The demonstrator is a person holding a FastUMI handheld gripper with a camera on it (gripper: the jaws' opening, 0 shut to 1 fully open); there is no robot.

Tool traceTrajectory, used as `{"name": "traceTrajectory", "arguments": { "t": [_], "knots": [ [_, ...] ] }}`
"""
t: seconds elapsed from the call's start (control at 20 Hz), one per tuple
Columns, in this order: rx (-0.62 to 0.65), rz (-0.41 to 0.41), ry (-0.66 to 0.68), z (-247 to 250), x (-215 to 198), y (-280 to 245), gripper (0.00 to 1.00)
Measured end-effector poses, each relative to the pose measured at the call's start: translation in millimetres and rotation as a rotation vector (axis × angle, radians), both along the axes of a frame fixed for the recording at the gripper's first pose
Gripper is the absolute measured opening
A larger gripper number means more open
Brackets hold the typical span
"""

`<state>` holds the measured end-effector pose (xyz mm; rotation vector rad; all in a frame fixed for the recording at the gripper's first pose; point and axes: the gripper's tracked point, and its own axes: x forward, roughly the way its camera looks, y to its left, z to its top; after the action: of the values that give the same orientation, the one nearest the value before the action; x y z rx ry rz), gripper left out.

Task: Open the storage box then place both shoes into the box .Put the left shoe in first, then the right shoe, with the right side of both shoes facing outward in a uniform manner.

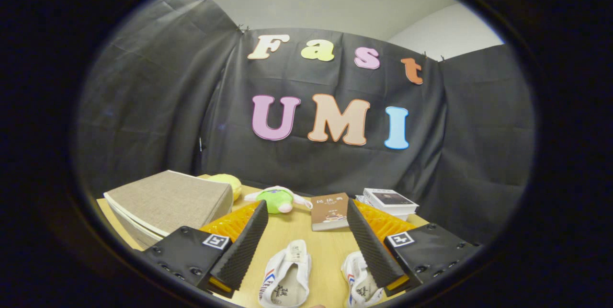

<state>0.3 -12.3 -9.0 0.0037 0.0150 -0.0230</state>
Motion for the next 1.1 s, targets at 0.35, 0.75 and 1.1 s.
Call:
{"name": "traceTrajectory", "arguments": {
  "t": [0.35, 0.75, 1.1],
  "knots": [
    [0.079, 0.002, -0.013, 4.0, -3.1, -2.8, 1.00],
    [0.344, 0.059, -0.078, 27.5, -12.3, 15.6, 1.00],
    [0.828, 0.216, -0.116, 20.4, -31.0, 76.8, 1.00]
  ]
}}
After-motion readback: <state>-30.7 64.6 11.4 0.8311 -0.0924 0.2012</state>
